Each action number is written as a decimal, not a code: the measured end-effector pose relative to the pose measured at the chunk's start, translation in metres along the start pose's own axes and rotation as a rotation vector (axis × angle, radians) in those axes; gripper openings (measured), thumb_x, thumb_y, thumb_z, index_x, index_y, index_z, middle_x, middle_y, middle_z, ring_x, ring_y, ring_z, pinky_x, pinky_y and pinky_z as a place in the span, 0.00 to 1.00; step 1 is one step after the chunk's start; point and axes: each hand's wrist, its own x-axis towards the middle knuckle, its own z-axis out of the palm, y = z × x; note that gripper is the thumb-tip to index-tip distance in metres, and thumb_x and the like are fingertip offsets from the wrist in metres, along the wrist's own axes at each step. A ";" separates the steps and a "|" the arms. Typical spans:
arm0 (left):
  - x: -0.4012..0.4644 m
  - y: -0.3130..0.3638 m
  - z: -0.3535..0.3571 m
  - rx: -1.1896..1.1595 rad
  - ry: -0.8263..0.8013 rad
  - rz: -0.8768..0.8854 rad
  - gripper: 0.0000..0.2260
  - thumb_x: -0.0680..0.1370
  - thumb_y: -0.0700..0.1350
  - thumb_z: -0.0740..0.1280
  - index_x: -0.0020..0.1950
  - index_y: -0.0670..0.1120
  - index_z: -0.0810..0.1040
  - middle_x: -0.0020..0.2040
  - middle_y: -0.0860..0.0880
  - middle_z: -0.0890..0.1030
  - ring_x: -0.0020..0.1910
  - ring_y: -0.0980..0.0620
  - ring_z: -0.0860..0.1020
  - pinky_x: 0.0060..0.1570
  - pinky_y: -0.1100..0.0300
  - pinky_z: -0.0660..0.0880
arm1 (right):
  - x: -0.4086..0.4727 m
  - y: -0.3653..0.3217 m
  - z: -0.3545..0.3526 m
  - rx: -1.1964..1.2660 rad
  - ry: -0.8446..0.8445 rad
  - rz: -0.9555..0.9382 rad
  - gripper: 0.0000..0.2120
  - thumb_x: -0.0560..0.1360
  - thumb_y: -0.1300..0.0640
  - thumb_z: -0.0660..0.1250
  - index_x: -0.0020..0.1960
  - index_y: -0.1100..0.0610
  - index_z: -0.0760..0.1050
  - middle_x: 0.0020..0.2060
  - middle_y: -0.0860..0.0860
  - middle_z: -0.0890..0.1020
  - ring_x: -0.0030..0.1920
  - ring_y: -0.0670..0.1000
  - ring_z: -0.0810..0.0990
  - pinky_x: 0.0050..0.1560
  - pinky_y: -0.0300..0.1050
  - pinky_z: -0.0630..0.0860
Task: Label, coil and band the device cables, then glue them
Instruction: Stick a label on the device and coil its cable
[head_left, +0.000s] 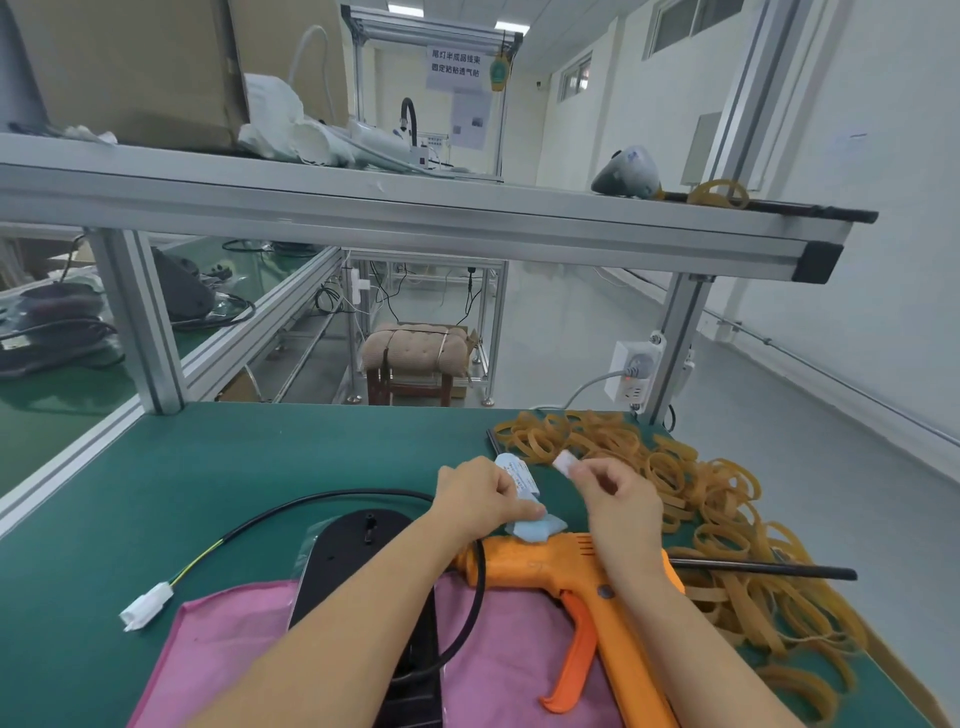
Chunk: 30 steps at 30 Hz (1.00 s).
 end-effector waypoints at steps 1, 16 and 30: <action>-0.001 0.000 -0.001 0.096 -0.025 0.003 0.19 0.73 0.59 0.71 0.30 0.48 0.71 0.33 0.51 0.73 0.38 0.53 0.72 0.60 0.49 0.66 | 0.000 -0.003 -0.001 0.035 0.024 0.030 0.08 0.76 0.53 0.69 0.41 0.55 0.81 0.38 0.48 0.82 0.43 0.50 0.79 0.50 0.52 0.75; -0.116 -0.091 -0.056 -0.777 0.674 -0.395 0.16 0.75 0.29 0.62 0.55 0.47 0.75 0.54 0.48 0.77 0.41 0.60 0.74 0.36 0.69 0.68 | -0.069 -0.084 0.058 -0.130 -0.709 -0.065 0.16 0.73 0.46 0.71 0.30 0.51 0.77 0.32 0.43 0.80 0.41 0.47 0.78 0.55 0.54 0.72; -0.135 -0.091 -0.031 -0.847 0.553 -0.485 0.14 0.76 0.34 0.65 0.59 0.46 0.75 0.59 0.48 0.77 0.59 0.48 0.76 0.61 0.51 0.73 | -0.076 -0.094 0.098 -0.516 -0.649 0.018 0.13 0.73 0.42 0.69 0.33 0.47 0.78 0.49 0.49 0.83 0.57 0.54 0.76 0.58 0.49 0.63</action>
